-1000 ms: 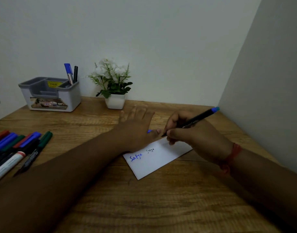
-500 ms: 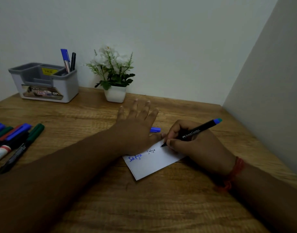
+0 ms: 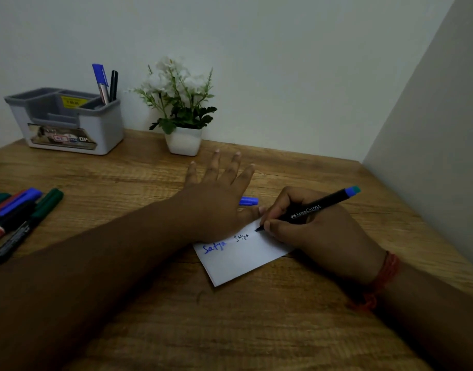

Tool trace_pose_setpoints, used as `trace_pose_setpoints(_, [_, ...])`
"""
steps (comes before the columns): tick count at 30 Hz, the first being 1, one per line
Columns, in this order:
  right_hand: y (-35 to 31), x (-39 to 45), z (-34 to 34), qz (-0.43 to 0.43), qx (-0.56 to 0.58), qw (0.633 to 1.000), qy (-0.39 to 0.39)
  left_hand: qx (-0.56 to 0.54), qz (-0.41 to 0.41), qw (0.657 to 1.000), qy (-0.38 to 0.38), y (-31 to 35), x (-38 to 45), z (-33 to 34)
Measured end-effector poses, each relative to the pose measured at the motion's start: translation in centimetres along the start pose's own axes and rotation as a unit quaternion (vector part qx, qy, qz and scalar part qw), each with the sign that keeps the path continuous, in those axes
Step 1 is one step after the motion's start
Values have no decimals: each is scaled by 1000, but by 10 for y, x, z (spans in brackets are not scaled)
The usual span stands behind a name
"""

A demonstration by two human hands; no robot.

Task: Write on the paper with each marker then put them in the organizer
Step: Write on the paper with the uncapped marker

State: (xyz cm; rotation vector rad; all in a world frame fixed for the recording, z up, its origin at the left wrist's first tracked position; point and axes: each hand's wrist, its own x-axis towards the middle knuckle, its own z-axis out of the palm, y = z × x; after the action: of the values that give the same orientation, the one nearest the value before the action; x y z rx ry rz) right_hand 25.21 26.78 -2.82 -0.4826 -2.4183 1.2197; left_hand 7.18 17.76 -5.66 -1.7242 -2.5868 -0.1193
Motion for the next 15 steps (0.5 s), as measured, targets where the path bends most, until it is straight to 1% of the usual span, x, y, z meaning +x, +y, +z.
trace_pose_setpoints(6, [-1,0,-1,10,-9,1000,-7,-3,-2,1000,2,-1,1,1])
trace_pose_setpoints(11, [0,1,-1,19,-4,1000,12,-5,-2,1000,9,-1,1,1])
trace_pose_setpoints(15, [-1,0,-1,23,-12,1000,10,-9,-2,1000,5,0,0,0])
